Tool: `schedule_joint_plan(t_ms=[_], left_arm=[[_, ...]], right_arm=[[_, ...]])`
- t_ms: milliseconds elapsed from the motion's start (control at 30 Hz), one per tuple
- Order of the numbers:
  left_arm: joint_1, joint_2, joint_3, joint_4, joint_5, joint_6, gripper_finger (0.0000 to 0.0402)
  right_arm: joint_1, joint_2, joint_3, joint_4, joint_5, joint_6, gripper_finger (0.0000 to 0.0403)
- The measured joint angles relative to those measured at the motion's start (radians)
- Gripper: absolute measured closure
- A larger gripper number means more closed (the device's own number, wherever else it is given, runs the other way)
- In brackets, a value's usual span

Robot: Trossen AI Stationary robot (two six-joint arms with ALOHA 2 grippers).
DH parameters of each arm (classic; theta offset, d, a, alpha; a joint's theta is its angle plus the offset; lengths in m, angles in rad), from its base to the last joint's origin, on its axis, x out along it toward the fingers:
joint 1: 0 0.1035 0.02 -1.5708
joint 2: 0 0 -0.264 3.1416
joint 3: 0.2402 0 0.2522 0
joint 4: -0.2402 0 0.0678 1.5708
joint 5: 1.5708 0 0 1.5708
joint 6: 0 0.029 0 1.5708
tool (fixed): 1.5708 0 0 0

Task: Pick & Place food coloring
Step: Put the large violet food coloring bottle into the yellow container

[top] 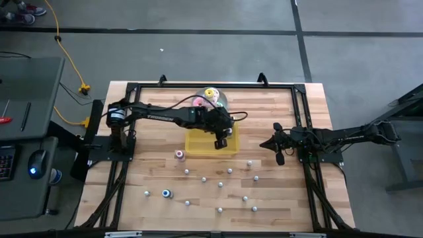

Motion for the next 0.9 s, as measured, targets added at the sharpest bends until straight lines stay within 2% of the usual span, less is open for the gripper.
schedule_joint_plan(t_ms=[333, 767, 900], left_arm=[[0.029, 0.118, 0.147, -0.061, 0.017, 0.008, 0.0294], [0.053, 0.151, 0.16, -0.087, 0.014, 0.021, 0.0294], [0.058, 0.151, 0.16, -0.079, 0.014, 0.024, 0.0283]], right_arm=[[0.0, -0.001, 0.0, -0.006, -0.001, 0.0, 0.0402], [0.0, -0.002, 0.0, 0.0, 0.0, 0.0, 0.0402], [0.0, -0.002, 0.0, 0.001, 0.0, 0.0, 0.0402]])
